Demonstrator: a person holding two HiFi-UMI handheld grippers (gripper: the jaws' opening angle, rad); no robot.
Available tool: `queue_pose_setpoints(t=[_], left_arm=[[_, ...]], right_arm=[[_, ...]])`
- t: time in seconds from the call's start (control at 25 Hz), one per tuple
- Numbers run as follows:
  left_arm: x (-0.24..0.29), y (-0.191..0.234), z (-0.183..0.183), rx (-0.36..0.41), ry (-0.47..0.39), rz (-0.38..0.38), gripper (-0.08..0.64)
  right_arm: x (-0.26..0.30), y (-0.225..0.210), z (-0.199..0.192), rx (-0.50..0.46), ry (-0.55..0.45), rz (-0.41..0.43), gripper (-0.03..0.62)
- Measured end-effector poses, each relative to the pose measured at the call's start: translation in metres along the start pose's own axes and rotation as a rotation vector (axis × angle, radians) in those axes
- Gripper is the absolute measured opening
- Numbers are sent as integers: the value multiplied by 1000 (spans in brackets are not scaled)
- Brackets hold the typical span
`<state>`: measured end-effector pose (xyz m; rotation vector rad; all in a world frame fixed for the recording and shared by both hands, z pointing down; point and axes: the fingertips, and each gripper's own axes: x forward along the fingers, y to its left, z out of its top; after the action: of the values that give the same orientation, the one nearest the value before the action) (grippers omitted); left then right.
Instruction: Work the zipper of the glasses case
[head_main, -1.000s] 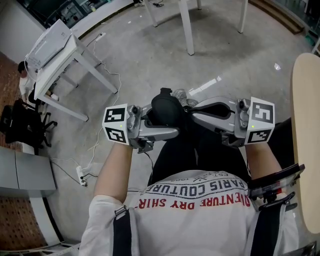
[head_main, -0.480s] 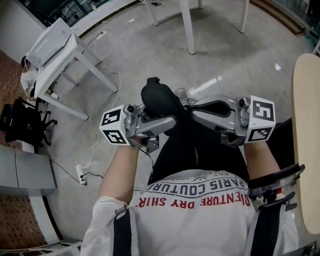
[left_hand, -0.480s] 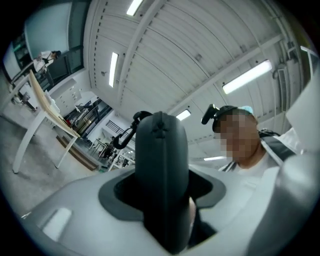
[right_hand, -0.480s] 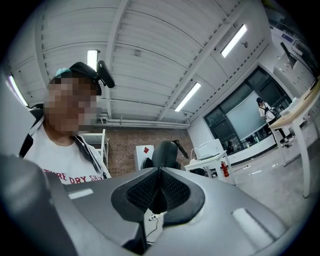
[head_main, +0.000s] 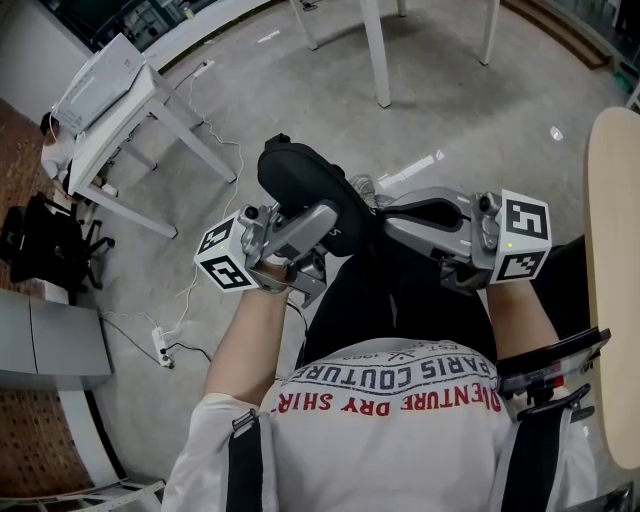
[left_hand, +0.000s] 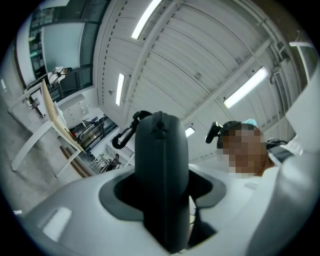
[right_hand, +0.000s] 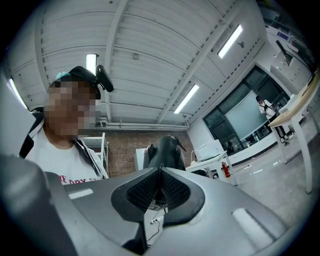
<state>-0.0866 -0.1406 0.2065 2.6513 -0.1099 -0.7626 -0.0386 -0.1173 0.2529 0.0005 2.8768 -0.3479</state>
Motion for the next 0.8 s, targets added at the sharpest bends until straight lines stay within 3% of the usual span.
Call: queue_pose_setpoints(t=[0.48,0.8], left_arm=[[-11,8,9,-76,-145,38,249],[-17,17,16,-81,-198,91,250]], right_arm=[[-2,0,-8,17,-8,-7,17],[1,-7,-11,45,-11,-25,17]])
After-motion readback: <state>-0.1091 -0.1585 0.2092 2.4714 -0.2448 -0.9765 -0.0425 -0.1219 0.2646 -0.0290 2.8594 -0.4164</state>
